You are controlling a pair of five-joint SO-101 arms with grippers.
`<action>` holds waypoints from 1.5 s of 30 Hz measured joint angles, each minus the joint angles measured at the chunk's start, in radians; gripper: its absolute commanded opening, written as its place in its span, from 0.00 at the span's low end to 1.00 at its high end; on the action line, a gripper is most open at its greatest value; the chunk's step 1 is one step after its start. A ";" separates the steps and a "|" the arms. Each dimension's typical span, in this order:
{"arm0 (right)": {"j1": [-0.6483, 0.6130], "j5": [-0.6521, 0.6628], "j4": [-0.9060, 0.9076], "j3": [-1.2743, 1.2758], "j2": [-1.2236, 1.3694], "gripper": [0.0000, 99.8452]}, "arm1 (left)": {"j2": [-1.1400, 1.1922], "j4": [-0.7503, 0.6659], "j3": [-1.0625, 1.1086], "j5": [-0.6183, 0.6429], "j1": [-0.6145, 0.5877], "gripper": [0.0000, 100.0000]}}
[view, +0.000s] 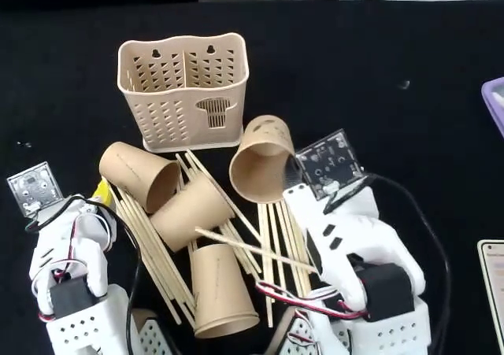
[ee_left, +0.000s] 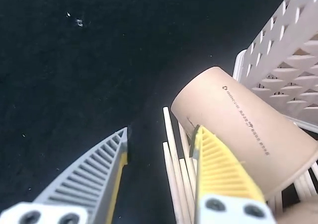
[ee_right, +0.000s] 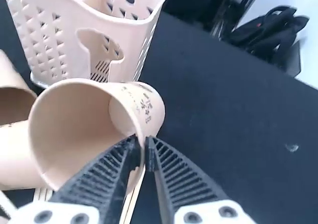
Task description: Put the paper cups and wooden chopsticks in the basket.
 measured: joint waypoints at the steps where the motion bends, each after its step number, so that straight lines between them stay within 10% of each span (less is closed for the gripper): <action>1: 0.003 -0.002 -0.014 0.000 -0.003 0.01 | 0.000 0.000 0.000 0.000 0.000 0.22; 13: 0.003 -0.230 -0.106 -0.250 0.034 0.01 | 0.000 0.000 0.000 0.000 0.000 0.22; 30: -0.078 -0.502 -0.106 -1.014 0.930 0.01 | 0.000 0.000 0.006 0.000 0.000 0.22; 45: -0.132 -0.534 -0.106 -1.137 1.145 0.01 | 0.000 0.000 0.006 0.000 0.000 0.22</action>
